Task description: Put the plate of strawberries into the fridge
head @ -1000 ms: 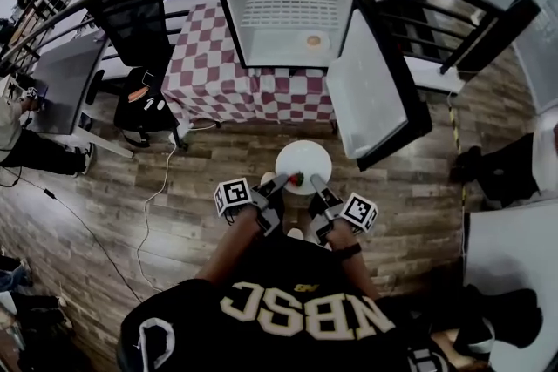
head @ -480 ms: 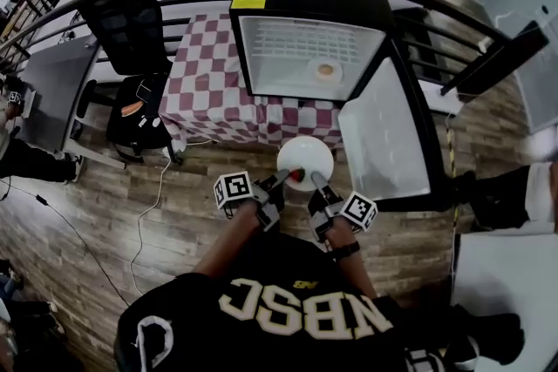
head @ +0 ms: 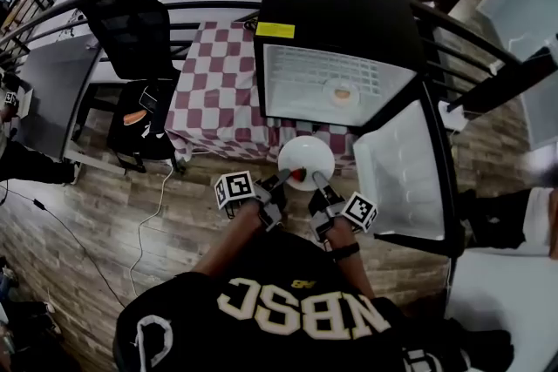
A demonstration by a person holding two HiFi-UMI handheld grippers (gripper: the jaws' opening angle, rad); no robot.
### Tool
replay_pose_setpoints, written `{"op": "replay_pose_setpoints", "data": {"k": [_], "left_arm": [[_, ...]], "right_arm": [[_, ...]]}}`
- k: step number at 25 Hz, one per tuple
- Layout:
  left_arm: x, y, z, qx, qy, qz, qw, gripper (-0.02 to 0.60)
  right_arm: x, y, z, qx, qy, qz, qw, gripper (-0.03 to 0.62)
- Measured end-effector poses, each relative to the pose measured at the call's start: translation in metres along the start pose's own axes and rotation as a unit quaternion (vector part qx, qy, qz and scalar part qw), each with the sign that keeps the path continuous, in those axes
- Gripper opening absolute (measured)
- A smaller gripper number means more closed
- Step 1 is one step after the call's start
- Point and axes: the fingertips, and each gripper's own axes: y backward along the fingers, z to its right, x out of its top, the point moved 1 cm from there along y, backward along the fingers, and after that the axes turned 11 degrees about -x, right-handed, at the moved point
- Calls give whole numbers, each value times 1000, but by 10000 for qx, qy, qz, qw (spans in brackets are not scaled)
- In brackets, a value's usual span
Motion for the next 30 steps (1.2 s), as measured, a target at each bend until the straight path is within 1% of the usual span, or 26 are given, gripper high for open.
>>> {"op": "replay_pose_setpoints", "data": {"k": [4, 7, 11, 17, 21, 24, 30], "left_arm": [[21, -4, 2, -37, 80, -7, 10000, 28], [36, -8, 3, -81, 104, -46, 9999, 28], [43, -18, 8, -107, 111, -72, 9999, 28], [61, -41, 15, 90, -39, 71, 9999, 28], [71, -57, 24, 84, -89, 94, 9999, 28], [77, -73, 30, 64, -115, 75, 9999, 28], [94, -90, 40, 8, -159, 136, 9998, 28]], "right_arm": [[6, -20, -10, -18, 77, 57, 10000, 44], [9, -31, -15, -8, 4, 96, 10000, 44], [19, -35, -20, -32, -52, 170, 9998, 44], [42, -50, -26, -93, -72, 152, 9998, 44], [59, -56, -36, -10, -119, 98, 9999, 44], [78, -64, -41, 91, -99, 149, 9998, 44], [99, -77, -53, 237, -128, 143, 9995, 44]]}}
